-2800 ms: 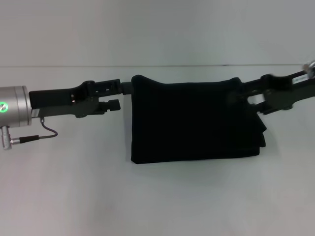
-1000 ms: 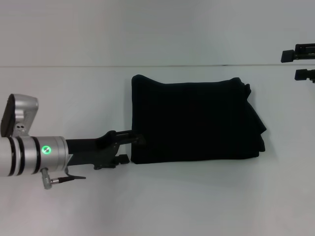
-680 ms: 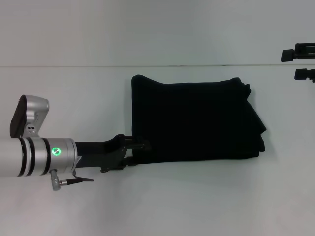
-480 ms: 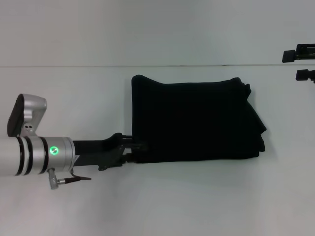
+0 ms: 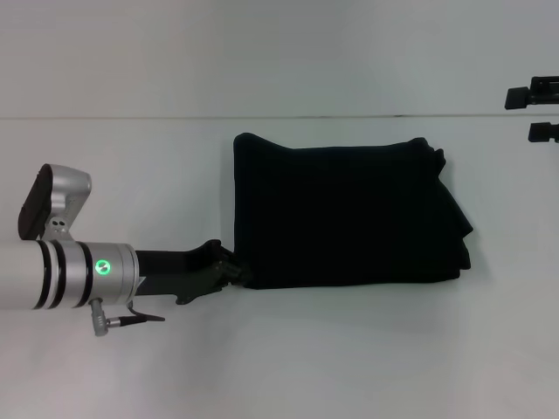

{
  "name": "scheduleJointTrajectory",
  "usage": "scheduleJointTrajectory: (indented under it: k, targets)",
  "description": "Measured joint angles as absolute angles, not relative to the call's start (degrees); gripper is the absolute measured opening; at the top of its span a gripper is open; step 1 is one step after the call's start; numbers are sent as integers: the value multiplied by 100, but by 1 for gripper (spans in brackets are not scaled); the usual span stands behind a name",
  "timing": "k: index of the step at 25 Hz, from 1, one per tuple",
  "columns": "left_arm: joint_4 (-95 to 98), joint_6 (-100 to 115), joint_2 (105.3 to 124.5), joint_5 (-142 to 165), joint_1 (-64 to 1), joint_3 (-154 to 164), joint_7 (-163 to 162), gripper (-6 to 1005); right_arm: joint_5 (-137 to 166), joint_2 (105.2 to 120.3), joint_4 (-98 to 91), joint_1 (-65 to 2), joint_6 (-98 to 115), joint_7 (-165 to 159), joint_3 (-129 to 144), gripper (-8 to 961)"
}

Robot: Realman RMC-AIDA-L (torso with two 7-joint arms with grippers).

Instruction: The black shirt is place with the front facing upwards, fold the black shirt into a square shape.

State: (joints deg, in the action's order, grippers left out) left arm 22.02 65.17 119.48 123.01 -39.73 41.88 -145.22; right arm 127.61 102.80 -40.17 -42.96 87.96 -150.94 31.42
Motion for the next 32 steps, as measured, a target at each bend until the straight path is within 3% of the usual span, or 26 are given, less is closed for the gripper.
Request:
scheduleJointTrajectory:
  k: [10, 27, 32]
  targets:
    - [2482, 6719, 11963, 12267, -3622, 4062, -14381, 17, 12762, 10255, -4017, -4244, 8796, -15091, 3098, 857]
    - [2845, 7475, 12005, 12265, -3051, 3468, -13956, 54, 12754, 10242, -4007, -4298, 8755, -15095, 2953, 857]
    - [2908, 7716, 11901, 12552, -3060, 3492, -13750, 65, 12753, 10241, -3998, -4265, 8755, -15072, 2948, 856]
